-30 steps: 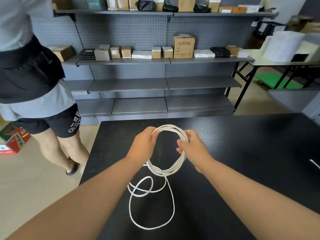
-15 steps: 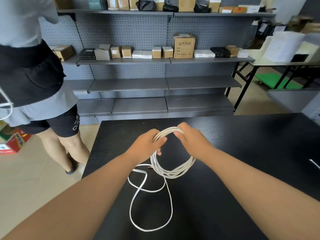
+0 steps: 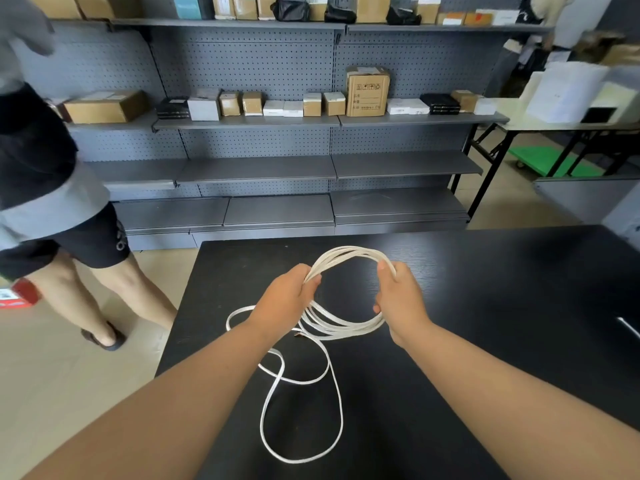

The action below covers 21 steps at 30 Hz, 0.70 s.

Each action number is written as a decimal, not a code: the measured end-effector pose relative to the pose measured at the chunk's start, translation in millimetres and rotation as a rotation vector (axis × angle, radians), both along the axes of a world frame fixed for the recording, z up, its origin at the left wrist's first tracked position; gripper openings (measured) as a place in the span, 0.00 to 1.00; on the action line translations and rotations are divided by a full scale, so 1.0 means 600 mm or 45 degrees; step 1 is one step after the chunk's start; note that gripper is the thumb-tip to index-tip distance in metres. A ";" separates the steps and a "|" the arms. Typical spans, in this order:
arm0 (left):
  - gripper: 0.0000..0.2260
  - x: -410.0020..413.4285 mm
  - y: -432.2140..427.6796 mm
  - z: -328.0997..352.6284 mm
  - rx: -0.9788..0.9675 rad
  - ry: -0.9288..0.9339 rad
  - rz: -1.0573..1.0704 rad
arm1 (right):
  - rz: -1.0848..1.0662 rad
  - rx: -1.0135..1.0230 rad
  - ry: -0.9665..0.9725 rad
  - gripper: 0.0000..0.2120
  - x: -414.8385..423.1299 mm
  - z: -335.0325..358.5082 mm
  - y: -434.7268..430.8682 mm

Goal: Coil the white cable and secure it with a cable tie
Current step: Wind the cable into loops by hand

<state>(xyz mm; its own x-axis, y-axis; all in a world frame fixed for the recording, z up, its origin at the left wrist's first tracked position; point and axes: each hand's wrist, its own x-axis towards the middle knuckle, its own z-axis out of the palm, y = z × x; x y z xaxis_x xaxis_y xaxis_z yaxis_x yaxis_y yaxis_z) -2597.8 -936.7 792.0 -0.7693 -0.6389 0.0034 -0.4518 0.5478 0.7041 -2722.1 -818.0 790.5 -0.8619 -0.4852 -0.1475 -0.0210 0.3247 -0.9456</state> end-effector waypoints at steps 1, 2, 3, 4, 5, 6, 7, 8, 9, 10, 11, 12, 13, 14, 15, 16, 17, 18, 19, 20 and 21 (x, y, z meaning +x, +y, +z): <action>0.12 0.001 -0.003 0.002 -0.045 -0.031 -0.021 | 0.044 0.013 -0.005 0.11 0.000 0.000 0.004; 0.13 0.002 -0.005 0.005 -0.086 -0.062 -0.043 | 0.098 0.029 0.003 0.10 -0.002 0.000 0.008; 0.13 0.003 -0.007 0.009 -0.119 -0.090 -0.062 | 0.155 0.055 0.017 0.10 -0.006 0.000 0.012; 0.13 0.003 -0.008 0.013 -0.148 -0.115 -0.082 | 0.211 0.090 0.037 0.09 -0.011 0.002 0.015; 0.13 0.002 -0.009 0.017 -0.179 -0.137 -0.104 | 0.264 0.136 0.067 0.07 -0.016 0.004 0.018; 0.12 0.002 -0.010 0.021 -0.214 -0.156 -0.130 | 0.316 0.189 0.114 0.07 -0.021 0.007 0.020; 0.12 0.001 -0.011 0.024 -0.248 -0.172 -0.158 | 0.370 0.244 0.175 0.08 -0.026 0.009 0.020; 0.12 0.000 -0.010 0.027 -0.273 -0.187 -0.182 | 0.422 0.296 0.245 0.09 -0.029 0.010 0.019; 0.12 -0.001 -0.009 0.030 -0.288 -0.192 -0.198 | 0.462 0.335 0.318 0.11 -0.031 0.013 0.017; 0.12 -0.002 -0.008 0.032 -0.289 -0.191 -0.208 | 0.488 0.360 0.388 0.12 -0.031 0.016 0.014; 0.12 -0.002 -0.007 0.034 -0.281 -0.186 -0.218 | 0.502 0.359 0.455 0.14 -0.030 0.020 0.012; 0.11 -0.003 -0.006 0.036 -0.271 -0.184 -0.233 | 0.510 0.339 0.518 0.17 -0.029 0.023 0.009; 0.11 -0.003 -0.004 0.037 -0.266 -0.185 -0.256 | 0.521 0.309 0.581 0.19 -0.027 0.026 0.006; 0.11 -0.004 -0.003 0.037 -0.263 -0.187 -0.284 | 0.541 0.295 0.641 0.21 -0.025 0.029 0.004; 0.10 -0.004 -0.001 0.037 -0.260 -0.186 -0.305 | 0.572 0.309 0.691 0.21 -0.022 0.032 0.002; 0.10 -0.005 -0.001 0.037 -0.250 -0.182 -0.315 | 0.610 0.350 0.731 0.20 -0.020 0.036 0.000; 0.10 -0.004 -0.001 0.037 -0.225 -0.173 -0.320 | 0.648 0.410 0.762 0.17 -0.018 0.039 -0.001; 0.10 -0.003 -0.002 0.038 -0.179 -0.161 -0.322 | 0.679 0.472 0.793 0.14 -0.018 0.042 -0.001; 0.10 -0.001 -0.005 0.038 -0.110 -0.147 -0.318 | 0.700 0.520 0.825 0.12 -0.019 0.045 0.000; 0.11 0.002 -0.007 0.038 -0.018 -0.131 -0.305 | 0.708 0.548 0.853 0.11 -0.021 0.047 0.001; 0.13 0.007 -0.010 0.038 0.090 -0.109 -0.287 | 0.706 0.550 0.881 0.10 -0.024 0.050 0.003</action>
